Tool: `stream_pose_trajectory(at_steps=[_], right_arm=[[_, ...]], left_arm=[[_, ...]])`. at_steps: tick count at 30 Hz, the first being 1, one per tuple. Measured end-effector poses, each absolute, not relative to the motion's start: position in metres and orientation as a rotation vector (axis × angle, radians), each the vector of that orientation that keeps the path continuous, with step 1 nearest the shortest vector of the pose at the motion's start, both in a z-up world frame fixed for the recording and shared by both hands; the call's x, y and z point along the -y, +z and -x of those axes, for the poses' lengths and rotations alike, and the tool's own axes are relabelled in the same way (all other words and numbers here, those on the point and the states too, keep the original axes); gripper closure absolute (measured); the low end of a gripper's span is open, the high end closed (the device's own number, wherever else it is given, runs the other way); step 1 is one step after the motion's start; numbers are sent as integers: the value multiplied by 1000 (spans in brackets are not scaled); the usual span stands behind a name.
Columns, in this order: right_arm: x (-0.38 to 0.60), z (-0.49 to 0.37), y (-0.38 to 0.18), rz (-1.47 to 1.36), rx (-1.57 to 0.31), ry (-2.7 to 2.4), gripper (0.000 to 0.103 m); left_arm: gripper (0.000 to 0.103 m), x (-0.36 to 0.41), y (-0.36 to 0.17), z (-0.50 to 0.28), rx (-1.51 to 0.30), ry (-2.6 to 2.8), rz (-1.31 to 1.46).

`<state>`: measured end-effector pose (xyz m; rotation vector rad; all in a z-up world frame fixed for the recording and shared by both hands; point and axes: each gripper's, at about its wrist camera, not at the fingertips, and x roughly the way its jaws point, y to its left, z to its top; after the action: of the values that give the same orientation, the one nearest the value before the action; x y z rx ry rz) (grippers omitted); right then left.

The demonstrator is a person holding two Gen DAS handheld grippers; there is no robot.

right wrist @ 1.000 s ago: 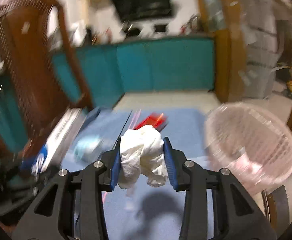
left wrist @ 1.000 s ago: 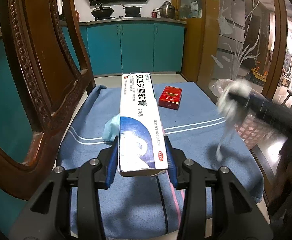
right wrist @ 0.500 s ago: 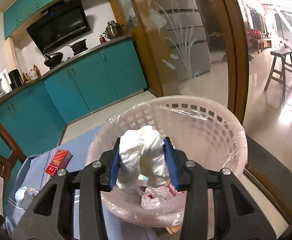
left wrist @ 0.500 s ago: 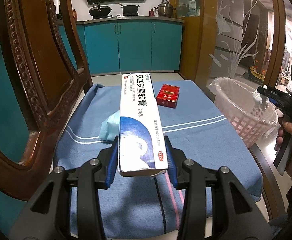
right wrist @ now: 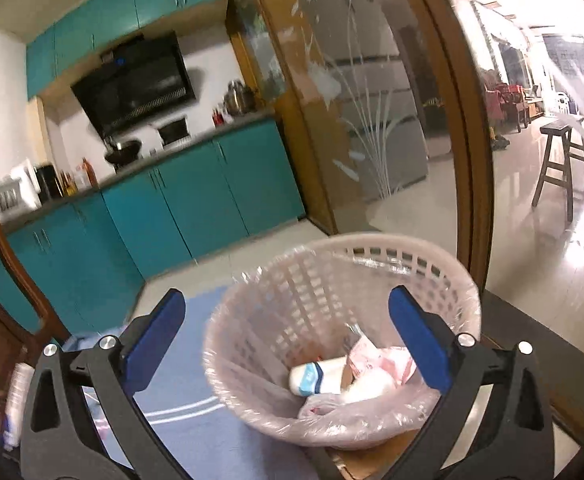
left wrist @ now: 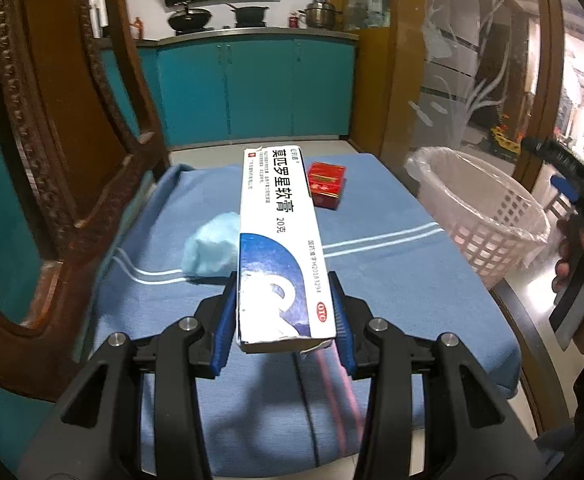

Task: Collect trash
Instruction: 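Open the right gripper over the basket while the left carries the medicine box into it, then open the left gripper to drop the medicine box into the basket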

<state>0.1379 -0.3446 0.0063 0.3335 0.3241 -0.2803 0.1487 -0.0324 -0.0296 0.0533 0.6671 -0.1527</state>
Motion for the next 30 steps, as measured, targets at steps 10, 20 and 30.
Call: stream_pose_trajectory(at_steps=[10,20,30], right_arm=[[378,-69,33,-472,-61,-472,4],[392,-60,29,-526,-40,-498,4],[376,-70,29,-501,-89,-399,3]], left_arm=[[60,146,-15,-177,-624,-414,-173],[59,285,-26,-241,-657,-552,-287],[4,196,-9,-210,-577,-382,-210]])
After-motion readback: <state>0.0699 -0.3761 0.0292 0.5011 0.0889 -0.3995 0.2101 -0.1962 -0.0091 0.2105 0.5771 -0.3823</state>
